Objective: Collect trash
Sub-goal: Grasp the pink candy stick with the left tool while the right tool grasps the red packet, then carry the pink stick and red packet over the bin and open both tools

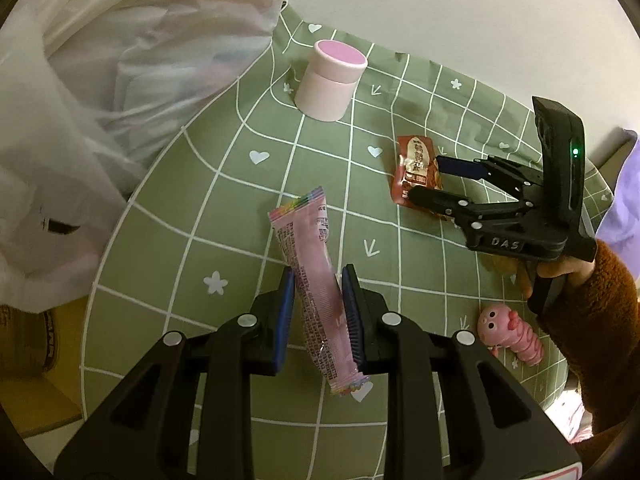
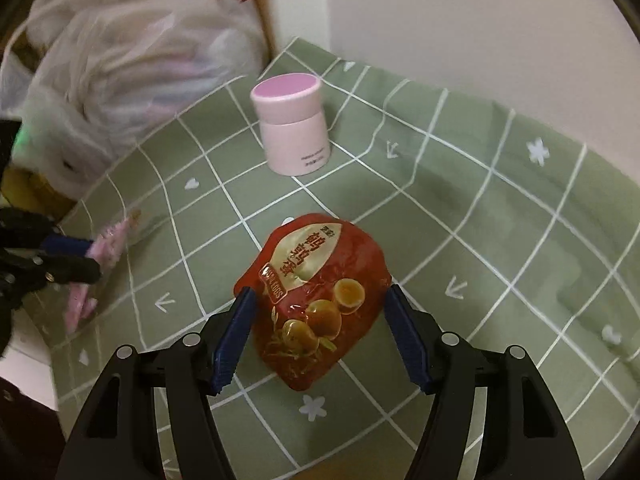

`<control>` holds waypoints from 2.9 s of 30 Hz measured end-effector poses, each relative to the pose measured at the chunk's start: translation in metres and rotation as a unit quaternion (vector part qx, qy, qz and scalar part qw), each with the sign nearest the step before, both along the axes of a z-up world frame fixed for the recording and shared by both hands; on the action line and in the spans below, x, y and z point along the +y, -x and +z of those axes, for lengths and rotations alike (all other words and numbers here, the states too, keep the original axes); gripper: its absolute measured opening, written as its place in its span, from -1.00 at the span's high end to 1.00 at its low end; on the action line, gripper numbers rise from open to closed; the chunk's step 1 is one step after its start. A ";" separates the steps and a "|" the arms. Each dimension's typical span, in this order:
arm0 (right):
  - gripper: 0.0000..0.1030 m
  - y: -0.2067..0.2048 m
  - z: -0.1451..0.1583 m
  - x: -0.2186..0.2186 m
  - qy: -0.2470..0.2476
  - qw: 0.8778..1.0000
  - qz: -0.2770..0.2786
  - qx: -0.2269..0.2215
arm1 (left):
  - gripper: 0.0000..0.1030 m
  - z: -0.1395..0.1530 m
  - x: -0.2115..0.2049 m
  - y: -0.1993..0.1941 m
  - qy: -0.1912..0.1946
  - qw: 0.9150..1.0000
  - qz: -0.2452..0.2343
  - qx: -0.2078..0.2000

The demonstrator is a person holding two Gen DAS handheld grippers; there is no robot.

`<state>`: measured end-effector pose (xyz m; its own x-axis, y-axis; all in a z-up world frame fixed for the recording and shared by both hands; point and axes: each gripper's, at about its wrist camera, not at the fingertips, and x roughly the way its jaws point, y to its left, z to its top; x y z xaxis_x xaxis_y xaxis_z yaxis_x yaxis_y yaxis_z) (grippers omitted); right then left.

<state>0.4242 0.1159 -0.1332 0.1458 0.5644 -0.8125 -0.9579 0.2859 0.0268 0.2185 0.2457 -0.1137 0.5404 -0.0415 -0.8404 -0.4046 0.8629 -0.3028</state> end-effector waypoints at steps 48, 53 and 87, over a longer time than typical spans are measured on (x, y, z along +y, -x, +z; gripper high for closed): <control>0.47 0.156 0.185 -0.492 -0.083 0.818 -0.559 -0.111 | 0.57 0.152 -0.392 -0.115 0.030 0.854 -0.488 -0.180; 0.47 0.136 0.158 -0.519 -0.064 0.825 -0.555 -0.079 | 0.57 0.122 -0.451 -0.130 0.025 0.837 -0.529 -0.141; 0.21 0.118 0.133 -0.528 -0.070 0.890 -0.450 -0.012 | 0.12 0.150 -0.453 -0.158 0.042 0.897 -0.400 -0.185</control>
